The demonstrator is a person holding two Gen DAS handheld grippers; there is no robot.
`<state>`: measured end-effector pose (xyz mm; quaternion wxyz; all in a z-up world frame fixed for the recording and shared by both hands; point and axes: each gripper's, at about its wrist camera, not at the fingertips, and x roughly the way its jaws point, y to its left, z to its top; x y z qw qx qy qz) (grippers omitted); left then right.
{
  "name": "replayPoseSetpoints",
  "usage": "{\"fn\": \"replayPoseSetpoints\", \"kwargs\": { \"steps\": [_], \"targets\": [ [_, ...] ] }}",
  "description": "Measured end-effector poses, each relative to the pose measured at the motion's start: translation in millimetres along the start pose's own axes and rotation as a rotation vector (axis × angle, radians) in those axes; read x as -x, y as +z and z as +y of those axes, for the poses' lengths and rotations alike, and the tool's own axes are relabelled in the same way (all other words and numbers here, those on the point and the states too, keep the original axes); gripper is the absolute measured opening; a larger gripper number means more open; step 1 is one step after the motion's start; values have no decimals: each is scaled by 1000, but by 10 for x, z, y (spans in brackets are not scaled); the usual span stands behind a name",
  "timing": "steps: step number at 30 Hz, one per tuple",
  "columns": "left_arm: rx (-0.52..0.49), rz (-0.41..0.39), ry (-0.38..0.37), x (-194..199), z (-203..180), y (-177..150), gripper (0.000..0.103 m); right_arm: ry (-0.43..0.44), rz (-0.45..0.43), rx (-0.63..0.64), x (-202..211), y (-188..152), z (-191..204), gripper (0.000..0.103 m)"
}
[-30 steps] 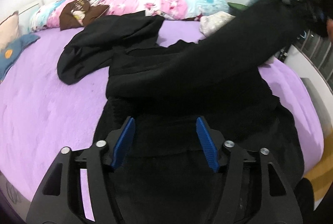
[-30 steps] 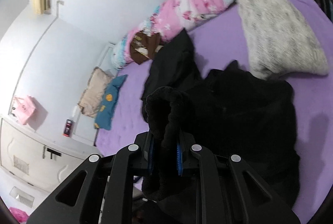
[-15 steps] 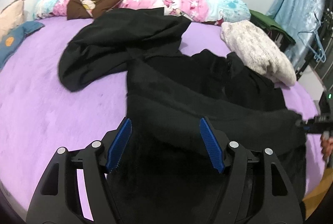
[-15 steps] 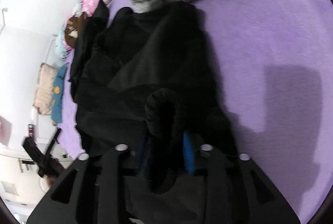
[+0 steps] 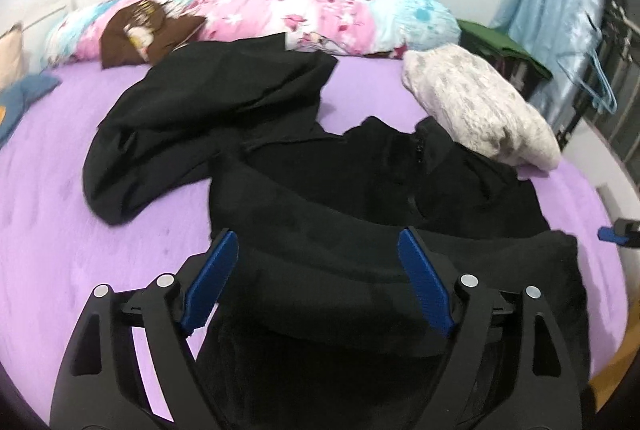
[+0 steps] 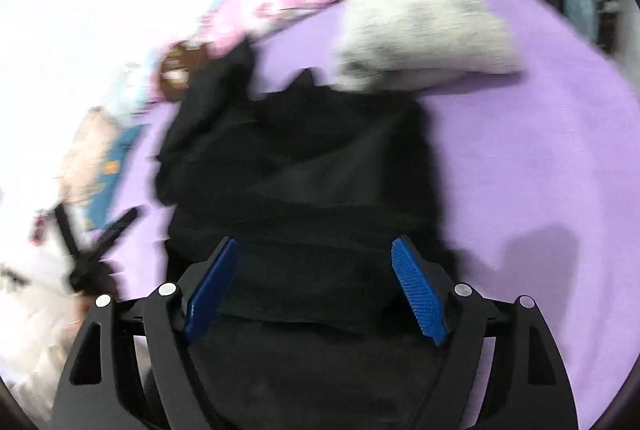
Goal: Fold large clothes
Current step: 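Lay the sleeve across the hoodie body with the right gripper, then open it, then slide both open grippers along the black hoodie toward its hem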
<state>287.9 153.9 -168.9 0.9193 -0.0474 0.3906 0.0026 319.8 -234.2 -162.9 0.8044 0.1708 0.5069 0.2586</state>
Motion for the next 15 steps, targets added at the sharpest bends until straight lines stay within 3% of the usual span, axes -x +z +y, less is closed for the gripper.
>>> {"fn": "replayPoseSetpoints", "kwargs": {
  "steps": [4, 6, 9, 11, 15],
  "targets": [
    [-77, 109, 77, -414, -77, -144, 81, -126, 54, 31, -449, -88, -48, 78],
    [-73, 172, 98, -607, -41, -287, 81, -141, 90, -26, -677, -164, -207, 78],
    [-81, 190, 94, -764, 19, -450, 85, -116, 125, -132, -870, -248, -477, 73],
    [-82, 233, 87, -906, 66, -537, 86, -124, 123, -138, -958, -286, -566, 68],
    [-60, 260, 82, -1038, 134, -558, 90, -142, 131, -115, -1012, -293, -486, 74]
  ]
}}
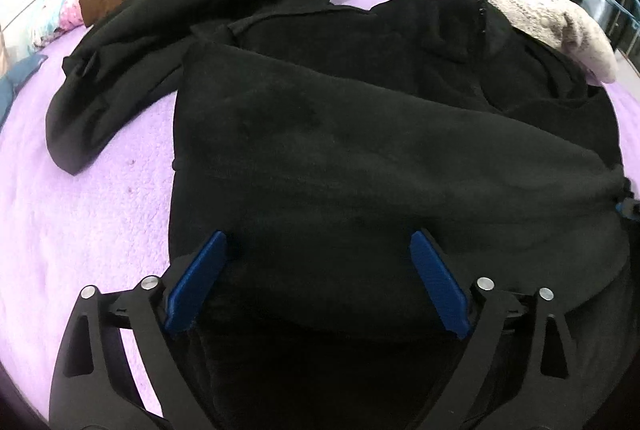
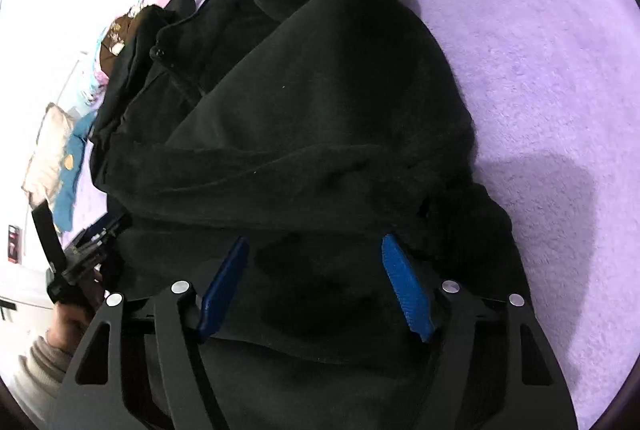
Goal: Fold large clothes
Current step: 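Slide both open grippers along the black hoodie toward its hem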
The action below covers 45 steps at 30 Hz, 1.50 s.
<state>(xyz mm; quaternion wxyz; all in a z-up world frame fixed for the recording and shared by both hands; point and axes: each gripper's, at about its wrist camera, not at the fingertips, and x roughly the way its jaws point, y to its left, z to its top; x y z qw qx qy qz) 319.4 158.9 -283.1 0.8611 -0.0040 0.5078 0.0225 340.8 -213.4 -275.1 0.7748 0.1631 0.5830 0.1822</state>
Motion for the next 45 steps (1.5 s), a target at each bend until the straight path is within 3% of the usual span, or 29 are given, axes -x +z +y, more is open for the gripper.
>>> {"fn": "replayPoseSetpoints", "kwargs": {
  "steps": [5, 10, 17, 23, 28, 35, 45],
  "targets": [
    [32, -10, -8, 250, 26, 76, 90, 34, -26, 33, 154, -21, 137, 90],
    [127, -68, -100, 825, 232, -85, 91, 140, -104, 48, 659, -288, 160, 91],
    [202, -88, -153, 1366, 501, -726, 91, 83, -165, 93, 1323, -983, -216, 91],
    [236, -69, -168, 1644, 676, -1330, 91, 65, -171, 97, 1586, -1487, -591, 91],
    [232, -70, -233, 1746, 631, -1717, 91, 67, -163, 107, 1680, -1880, -808, 91],
    [177, -74, -354, 1775, 423, -2121, 91, 40, -126, 219, 1669, -2344, -957, 91],
    [232, -2, -355, 1594, 454, -2410, 91, 24, 14, 320, 1337, -2679, -1027, 87]
  ]
}}
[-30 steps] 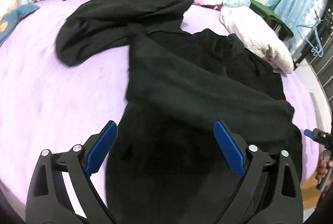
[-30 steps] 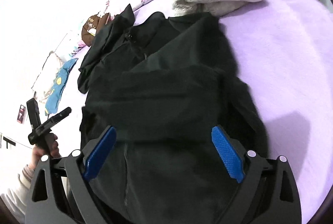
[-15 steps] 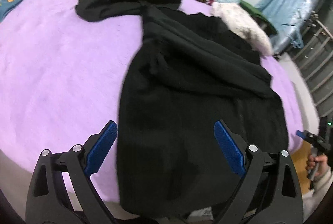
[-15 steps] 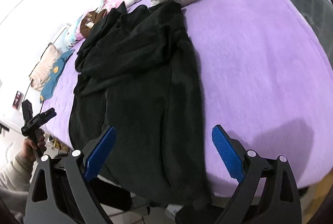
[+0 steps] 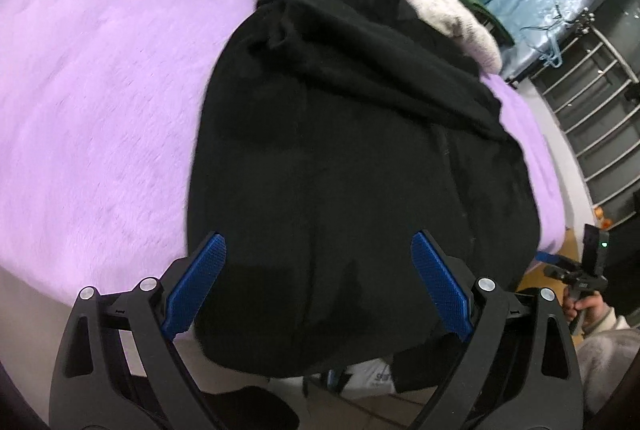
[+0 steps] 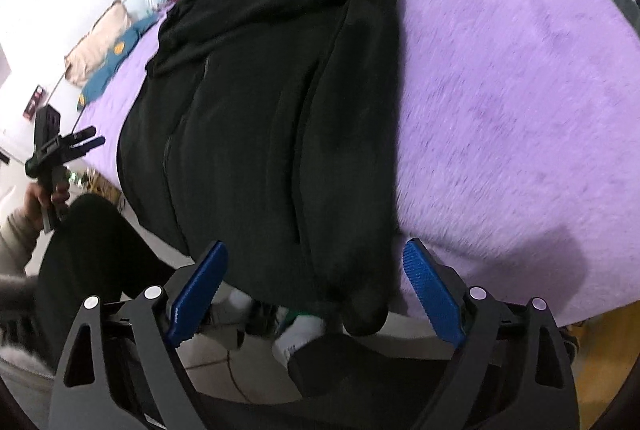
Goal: Fold large clothes
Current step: 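Slide both open grippers along the black hoodie toward its hem, then close both grippers on the hoodie hem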
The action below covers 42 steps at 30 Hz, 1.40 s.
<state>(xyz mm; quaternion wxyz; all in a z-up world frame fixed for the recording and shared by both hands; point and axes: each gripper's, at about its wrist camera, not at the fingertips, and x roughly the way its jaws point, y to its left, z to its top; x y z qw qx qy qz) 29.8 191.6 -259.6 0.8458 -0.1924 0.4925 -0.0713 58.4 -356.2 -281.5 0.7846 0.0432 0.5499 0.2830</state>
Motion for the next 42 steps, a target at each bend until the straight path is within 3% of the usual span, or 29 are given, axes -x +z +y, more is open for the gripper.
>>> {"fn": "replayPoseSetpoints", "kwargs": {
  "steps": [13, 18, 23, 36, 42],
  "targets": [
    [30, 56, 8, -108, 286, -128, 91, 27, 61, -70, -193, 26, -122, 87],
    [69, 132, 40, -267, 401, -145, 91, 13, 81, -73, -238, 61, -99, 87],
    [123, 197, 33, -380, 547, -181, 91, 6, 92, -75, -258, 56, -96, 87],
    [108, 254, 0, -514, 538, -201, 92, -5, 107, -69, -324, 100, -44, 87],
    [66, 278, 19, -584, 438, -204, 88, 23, 116, -53, -337, 109, 22, 67]
  ]
}}
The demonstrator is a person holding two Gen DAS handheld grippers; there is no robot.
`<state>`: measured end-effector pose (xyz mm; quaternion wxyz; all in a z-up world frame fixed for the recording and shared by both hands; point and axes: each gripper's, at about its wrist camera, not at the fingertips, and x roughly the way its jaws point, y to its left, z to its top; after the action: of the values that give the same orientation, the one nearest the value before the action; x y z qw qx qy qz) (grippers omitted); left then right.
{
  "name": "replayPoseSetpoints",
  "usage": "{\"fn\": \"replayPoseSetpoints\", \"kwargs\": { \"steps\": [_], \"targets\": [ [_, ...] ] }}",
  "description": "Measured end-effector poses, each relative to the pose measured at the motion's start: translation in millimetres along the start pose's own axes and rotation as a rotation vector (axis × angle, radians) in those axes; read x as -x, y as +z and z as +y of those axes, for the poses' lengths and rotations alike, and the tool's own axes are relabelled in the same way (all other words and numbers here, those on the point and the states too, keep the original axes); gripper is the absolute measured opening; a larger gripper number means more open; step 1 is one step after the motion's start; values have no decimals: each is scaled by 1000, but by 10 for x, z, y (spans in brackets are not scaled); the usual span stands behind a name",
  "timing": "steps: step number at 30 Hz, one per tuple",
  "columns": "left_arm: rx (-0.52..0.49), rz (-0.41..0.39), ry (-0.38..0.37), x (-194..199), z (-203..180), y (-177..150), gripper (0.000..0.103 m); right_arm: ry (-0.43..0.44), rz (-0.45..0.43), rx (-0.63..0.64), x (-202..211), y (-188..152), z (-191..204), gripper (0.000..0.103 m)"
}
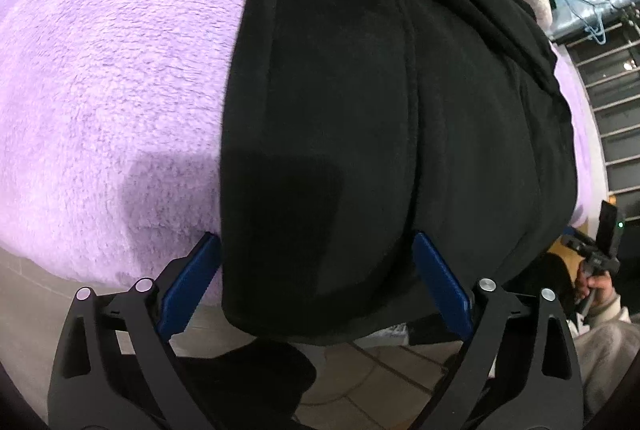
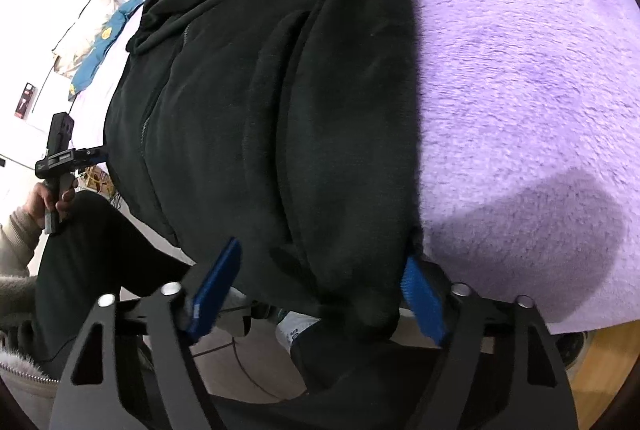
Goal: Fold large clothes
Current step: 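Close both grippers on the hoodie hem, then lift the hem with both grippers and fold it toward the collar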
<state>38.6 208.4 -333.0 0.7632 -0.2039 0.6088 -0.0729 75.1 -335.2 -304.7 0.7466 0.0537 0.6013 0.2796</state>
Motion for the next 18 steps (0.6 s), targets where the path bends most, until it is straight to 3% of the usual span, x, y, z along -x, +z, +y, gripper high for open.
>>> {"fn": "replayPoseSetpoints", "kwargs": {
  "steps": [10, 18],
  "targets": [
    [50, -12, -49, 46, 101, -36, 59, 16, -8, 32, -22, 47, 159, 32],
    [139, -32, -93, 87, 268, -41, 30, 61, -50, 34, 63, 44, 256, 25]
  ]
}}
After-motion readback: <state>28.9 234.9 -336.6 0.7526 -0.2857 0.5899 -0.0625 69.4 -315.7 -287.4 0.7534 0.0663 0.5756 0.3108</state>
